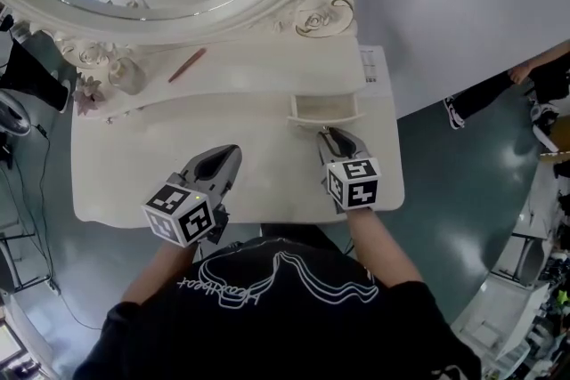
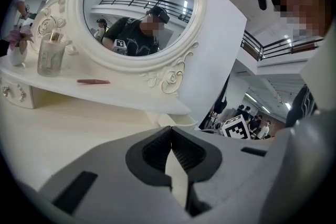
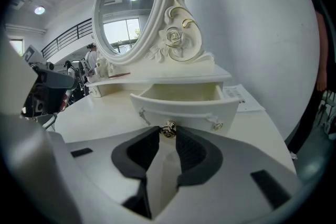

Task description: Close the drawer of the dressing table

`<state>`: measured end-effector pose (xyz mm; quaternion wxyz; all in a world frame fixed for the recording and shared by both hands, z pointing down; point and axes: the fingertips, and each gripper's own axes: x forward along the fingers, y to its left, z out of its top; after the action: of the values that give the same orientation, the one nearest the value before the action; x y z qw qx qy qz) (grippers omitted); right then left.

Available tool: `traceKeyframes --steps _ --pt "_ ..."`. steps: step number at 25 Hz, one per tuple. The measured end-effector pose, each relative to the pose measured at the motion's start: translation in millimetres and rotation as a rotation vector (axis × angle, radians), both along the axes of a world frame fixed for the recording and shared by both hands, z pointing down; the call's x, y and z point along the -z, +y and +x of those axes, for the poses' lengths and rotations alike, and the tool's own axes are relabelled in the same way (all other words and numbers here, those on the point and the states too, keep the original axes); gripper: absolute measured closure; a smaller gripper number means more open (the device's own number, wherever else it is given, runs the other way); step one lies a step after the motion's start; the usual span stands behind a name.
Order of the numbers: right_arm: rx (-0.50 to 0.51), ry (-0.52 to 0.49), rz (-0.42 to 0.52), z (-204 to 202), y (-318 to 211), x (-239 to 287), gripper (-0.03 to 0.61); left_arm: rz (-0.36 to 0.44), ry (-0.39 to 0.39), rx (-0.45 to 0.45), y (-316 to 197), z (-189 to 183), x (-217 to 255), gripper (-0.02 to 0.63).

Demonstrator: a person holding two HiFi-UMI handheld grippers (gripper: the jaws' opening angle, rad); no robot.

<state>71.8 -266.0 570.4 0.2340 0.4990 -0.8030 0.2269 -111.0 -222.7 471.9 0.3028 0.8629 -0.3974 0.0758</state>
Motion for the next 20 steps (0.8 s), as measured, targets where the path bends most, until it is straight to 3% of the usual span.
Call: traceKeyframes --steps 20 --pt "0.005 0.008 0.01 -4.3 -23.7 5.6 0.476 -0.001 0.013 0.02 -7.0 -7.2 0.8 0.611"
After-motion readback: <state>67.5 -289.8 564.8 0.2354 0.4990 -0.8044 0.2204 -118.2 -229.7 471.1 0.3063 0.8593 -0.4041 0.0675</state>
